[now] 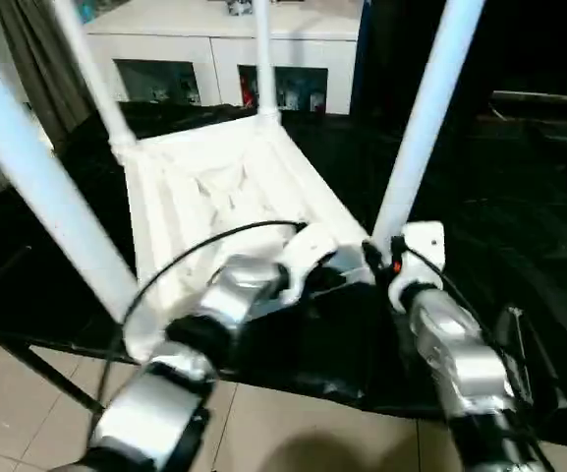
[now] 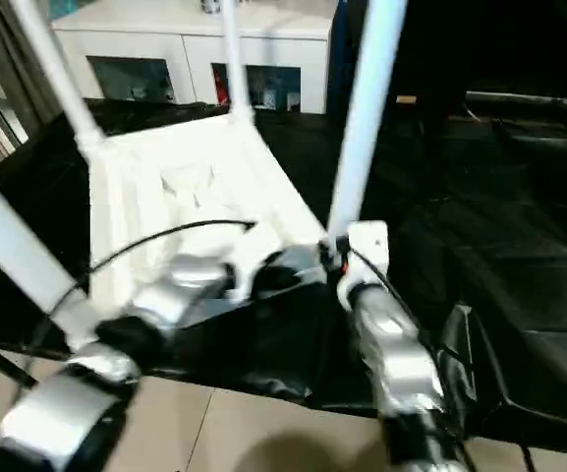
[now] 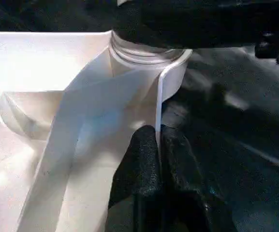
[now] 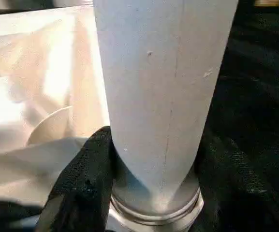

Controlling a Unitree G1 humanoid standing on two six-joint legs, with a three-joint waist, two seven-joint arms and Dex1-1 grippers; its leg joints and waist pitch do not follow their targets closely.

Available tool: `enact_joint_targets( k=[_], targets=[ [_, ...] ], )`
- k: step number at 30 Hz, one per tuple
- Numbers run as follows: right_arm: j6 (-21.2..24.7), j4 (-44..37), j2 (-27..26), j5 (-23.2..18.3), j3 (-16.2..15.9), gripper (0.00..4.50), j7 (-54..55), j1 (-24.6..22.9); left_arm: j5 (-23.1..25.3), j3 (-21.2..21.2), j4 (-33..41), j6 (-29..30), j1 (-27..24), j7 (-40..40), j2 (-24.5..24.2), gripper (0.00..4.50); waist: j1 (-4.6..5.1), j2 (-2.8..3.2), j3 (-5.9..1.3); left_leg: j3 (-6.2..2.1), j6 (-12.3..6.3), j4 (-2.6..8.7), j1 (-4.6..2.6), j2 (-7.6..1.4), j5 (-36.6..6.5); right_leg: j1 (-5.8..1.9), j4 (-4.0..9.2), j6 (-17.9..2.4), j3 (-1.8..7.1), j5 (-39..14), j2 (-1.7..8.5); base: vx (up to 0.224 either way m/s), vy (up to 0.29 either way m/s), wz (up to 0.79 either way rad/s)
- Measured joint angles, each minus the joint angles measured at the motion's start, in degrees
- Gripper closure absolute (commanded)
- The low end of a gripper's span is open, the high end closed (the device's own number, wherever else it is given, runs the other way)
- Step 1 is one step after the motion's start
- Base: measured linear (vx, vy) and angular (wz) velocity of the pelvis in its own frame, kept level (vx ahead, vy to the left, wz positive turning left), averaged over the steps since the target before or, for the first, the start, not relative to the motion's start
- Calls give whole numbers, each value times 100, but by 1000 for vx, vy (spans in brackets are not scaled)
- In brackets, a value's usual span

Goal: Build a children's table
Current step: Rotate leg to tighten

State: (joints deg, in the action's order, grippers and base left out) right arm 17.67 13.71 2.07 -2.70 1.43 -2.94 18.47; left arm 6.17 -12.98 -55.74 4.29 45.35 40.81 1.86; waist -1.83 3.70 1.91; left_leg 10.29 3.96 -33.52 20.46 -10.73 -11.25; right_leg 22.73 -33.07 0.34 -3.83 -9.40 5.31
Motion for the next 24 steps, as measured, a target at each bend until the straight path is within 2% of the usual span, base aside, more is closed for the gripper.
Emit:
enact_joint_targets(
  k=[4, 6, 9, 14, 16, 20, 24],
  targets=[
    [-94, 112, -18, 65, 35, 241, 61, 74, 24, 32, -50, -5, 36, -114, 76, 450, -7, 8, -5, 0, 0, 9, 17, 0, 0, -4, -1, -10, 0, 5, -1, 0, 0, 0],
    [-192, 105, -18, 36, 46, 189, 15, 28, 22, 36, -44, -9, 35, -49, 60, 450, -10, 8, -5, 0, 0, 13, 17, -1, 0, -3, 0, -10, -1, 5, -1, 0, 0, 0],
    [-251, -12, 1, -175, 68, 168, -319, -68, 10, 73, -44, -33, 32, 27, -23, 450, 10, 6, -4, 0, 0, 16, 20, -1, 0, 4, -1, -9, -1, 5, -2, 0, 0, 0],
    [45, -381, 506, -369, -34, 123, -1191, -261, -79, 79, -47, -87, 23, 405, -232, 450, 5, 4, 2, -2, 0, 24, 28, -5, 0, 19, -3, 2, -5, 0, -5, 0, 0, 0],
    [249, -655, 990, -418, -236, 112, -1704, -371, -109, 73, 4, -222, -40, 786, -408, 450, -6, 5, 4, -2, -1, 26, 36, -4, 1, 25, -4, 2, -6, 0, -5, 0, 0, 0],
    [358, -1016, 1810, -591, -426, 112, -2770, -599, -220, 56, 289, -426, -280, 1762, -831, 450, -51, 10, 4, -4, -2, 24, 45, -6, 1, 30, -3, -19, -8, 12, -5, 0, 0, 0],
    [458, -1260, 2017, -822, -432, 112, -3349, -711, -331, 9, 565, -448, -452, 2406, -1071, 450, -87, 11, 5, -1, -6, 7, 59, -7, 3, 39, -3, -20, -6, 12, -2, 0, 0, 0]
  ],
)
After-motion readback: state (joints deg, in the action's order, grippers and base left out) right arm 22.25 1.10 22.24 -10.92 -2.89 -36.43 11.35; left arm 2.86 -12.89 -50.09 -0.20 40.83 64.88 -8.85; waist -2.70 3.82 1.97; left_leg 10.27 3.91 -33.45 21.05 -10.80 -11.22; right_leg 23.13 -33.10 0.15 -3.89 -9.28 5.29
